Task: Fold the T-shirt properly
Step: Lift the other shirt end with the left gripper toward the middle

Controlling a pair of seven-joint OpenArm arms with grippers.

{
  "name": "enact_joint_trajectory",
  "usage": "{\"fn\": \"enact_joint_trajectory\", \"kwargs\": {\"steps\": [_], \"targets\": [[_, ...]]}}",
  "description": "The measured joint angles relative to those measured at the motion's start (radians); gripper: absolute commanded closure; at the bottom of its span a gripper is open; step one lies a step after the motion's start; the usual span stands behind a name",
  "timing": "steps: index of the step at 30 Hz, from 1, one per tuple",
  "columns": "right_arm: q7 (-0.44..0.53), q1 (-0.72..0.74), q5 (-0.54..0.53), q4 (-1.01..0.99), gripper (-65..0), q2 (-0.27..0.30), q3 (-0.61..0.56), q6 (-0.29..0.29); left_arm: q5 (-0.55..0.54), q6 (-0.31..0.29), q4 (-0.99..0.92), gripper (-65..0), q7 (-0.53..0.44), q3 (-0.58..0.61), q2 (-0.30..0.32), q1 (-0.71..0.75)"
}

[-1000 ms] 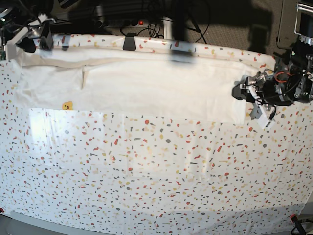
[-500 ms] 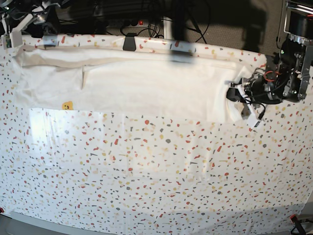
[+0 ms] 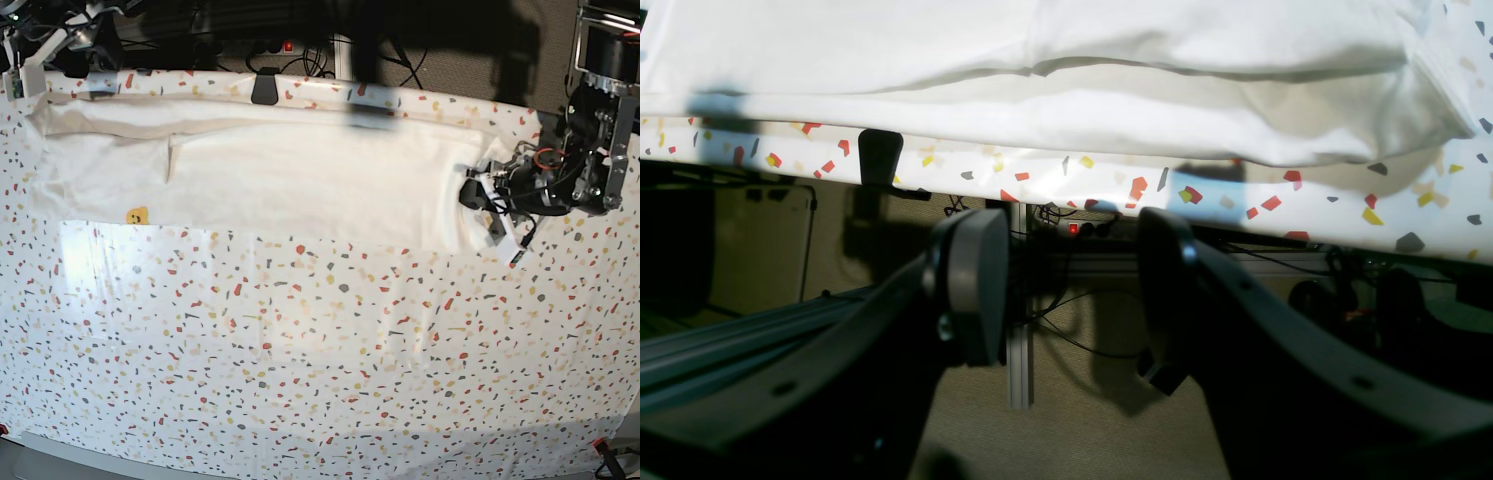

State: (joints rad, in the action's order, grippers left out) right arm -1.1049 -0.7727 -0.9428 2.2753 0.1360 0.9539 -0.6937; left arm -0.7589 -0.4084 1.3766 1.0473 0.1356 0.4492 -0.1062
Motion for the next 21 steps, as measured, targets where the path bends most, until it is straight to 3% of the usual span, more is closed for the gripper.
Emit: {"fn": "enact_joint_trajectory", "kwargs": {"steps": [9, 14, 21], "targets": [[0.0, 0.002, 0.0, 0.0, -31.4, 0.0, 0.0, 0.0, 0.017, 0.005, 0.0, 0.0, 0.043, 0.002, 0.07, -0.058], [0.0, 0.002, 0.0, 0.0, -31.4, 0.0, 0.0, 0.0, -0.069, 0.008, 0.011, 0.0, 0.152, 0.002, 0.06, -0.056], [-0.001, 0.002, -0.002, 0.0, -31.4, -0.001, 0.0, 0.0, -0.037, 0.009, 0.279, 0.0, 0.164, 0.002, 0.063, 0.006]]}}
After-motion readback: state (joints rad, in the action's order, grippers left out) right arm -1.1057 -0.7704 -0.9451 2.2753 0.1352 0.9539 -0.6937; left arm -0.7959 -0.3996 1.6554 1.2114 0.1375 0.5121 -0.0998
